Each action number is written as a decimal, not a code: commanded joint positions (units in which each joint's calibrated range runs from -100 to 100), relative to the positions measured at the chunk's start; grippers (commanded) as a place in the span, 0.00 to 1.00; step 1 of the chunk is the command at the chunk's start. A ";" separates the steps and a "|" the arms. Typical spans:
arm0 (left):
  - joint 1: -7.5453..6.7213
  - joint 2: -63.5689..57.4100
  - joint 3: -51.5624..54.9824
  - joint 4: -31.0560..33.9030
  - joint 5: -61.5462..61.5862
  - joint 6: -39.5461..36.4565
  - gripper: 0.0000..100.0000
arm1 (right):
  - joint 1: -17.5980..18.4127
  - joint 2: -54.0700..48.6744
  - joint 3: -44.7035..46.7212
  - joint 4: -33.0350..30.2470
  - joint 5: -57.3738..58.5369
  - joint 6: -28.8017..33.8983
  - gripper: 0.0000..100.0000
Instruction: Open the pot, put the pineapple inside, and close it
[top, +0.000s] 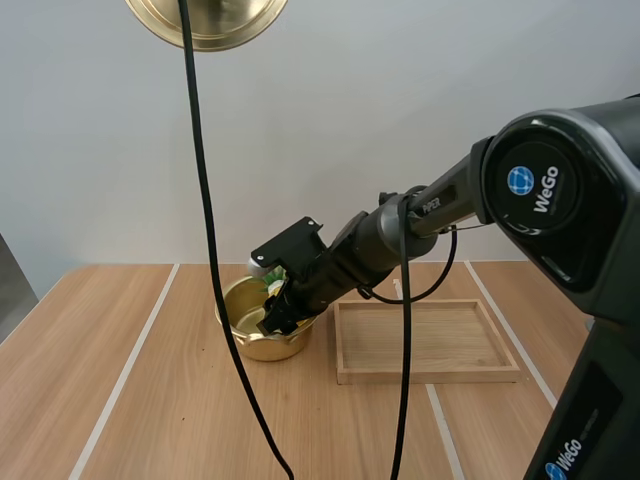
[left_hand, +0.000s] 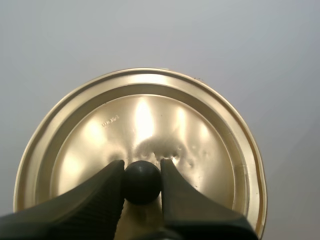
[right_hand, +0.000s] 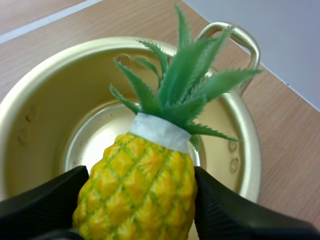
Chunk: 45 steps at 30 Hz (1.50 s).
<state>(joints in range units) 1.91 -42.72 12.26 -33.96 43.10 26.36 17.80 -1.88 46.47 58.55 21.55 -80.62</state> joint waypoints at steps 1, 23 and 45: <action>-0.11 -0.41 -0.59 -0.48 -2.04 -0.15 0.00 | 0.11 1.00 -0.33 5.09 2.18 -4.84 0.00; -0.11 -0.41 -0.59 -0.48 -2.04 -0.15 0.00 | 0.11 6.01 -4.06 8.76 6.76 -7.87 0.00; -0.11 -0.41 -0.59 -0.48 -2.04 -0.15 0.00 | 0.11 10.17 -4.06 8.86 2.30 -8.11 0.00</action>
<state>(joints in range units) 1.91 -42.72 12.26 -33.96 43.10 26.36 17.87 7.15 41.13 69.85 24.18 -87.20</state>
